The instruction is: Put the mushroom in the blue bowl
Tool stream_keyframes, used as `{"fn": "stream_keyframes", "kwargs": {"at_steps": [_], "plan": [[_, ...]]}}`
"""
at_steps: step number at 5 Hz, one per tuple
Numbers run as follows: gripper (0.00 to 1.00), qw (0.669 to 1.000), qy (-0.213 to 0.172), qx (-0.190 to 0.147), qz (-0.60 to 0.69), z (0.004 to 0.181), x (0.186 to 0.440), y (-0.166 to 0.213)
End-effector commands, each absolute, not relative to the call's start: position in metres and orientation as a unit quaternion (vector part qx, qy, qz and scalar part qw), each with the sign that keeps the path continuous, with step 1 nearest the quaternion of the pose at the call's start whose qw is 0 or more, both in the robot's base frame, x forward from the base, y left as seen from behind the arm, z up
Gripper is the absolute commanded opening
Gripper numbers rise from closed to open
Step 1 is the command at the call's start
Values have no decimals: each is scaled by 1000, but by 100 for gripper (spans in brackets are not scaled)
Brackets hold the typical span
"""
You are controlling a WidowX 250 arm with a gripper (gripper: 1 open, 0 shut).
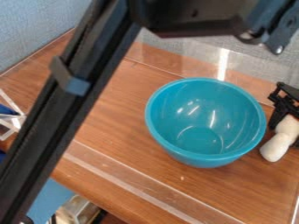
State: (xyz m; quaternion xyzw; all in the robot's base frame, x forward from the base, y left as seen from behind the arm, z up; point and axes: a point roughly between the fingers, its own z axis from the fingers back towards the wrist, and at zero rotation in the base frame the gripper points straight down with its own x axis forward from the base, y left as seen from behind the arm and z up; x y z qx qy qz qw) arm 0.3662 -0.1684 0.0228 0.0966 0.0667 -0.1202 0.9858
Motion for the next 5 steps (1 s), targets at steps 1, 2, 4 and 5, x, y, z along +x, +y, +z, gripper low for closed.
{"fn": "stream_keyframes", "kwargs": {"at_steps": [1,2,4,5], "plan": [[0,987,80,100,-101,16,364,-159],[0,987,81,100,-98,16,363,-159],[0,990,75,87,-77,34,363,-150],[0,992,71,81,-70,43,363,-146]]}}
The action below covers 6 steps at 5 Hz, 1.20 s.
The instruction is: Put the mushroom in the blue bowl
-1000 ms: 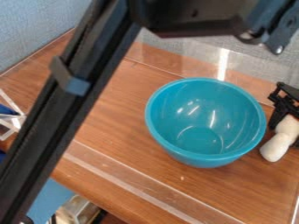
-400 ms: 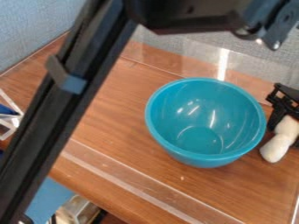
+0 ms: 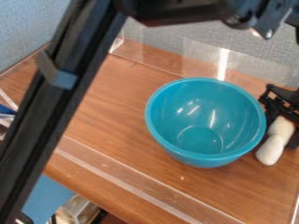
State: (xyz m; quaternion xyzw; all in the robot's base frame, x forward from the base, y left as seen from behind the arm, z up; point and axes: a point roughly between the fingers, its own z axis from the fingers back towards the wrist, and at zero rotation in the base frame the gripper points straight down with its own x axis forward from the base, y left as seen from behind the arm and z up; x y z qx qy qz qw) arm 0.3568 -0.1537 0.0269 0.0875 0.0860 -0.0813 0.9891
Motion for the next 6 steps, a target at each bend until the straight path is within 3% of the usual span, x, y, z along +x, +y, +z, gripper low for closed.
{"fn": "stream_keyframes", "kwargs": {"at_steps": [1,4,6], "plan": [[0,993,65,75,-63,55,362,-142],[0,996,51,63,-42,79,363,-130],[0,996,55,60,-30,74,365,-122]]}}
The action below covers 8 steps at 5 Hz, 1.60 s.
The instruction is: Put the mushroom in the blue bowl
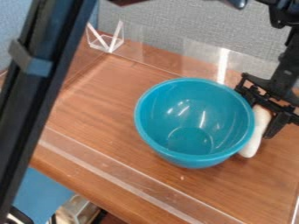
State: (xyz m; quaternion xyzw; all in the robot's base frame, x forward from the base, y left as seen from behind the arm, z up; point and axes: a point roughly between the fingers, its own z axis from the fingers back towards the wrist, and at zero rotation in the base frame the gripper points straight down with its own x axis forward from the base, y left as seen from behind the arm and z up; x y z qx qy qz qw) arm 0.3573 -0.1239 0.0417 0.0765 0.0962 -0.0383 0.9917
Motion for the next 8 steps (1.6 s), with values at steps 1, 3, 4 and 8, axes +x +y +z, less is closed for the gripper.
{"fn": "stream_keyframes", "kwargs": {"at_steps": [1,3,4,8], "plan": [[0,996,58,59,-23,69,366,-117],[0,996,64,56,-12,59,365,-110],[0,996,66,54,-6,55,364,-107],[0,996,73,48,19,47,357,-97]]}}
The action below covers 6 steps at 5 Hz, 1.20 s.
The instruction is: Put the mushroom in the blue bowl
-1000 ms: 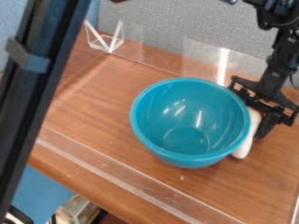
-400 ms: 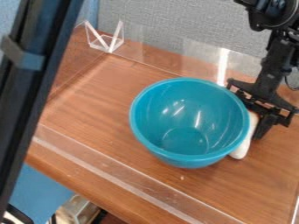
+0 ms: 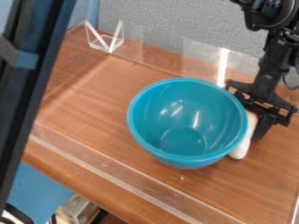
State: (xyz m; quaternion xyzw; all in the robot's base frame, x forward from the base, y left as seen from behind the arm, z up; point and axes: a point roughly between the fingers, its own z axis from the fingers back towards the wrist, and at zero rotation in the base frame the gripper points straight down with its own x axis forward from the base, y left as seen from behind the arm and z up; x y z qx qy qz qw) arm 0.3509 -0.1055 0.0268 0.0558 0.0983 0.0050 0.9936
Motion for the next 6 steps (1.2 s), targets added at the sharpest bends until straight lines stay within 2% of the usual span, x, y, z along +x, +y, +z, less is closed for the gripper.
{"fn": "stream_keyframes", "kwargs": {"at_steps": [1,3,6], "plan": [[0,996,74,47,25,47,355,-95],[0,995,77,44,36,48,351,-91],[0,996,60,41,47,73,348,-88]]}}
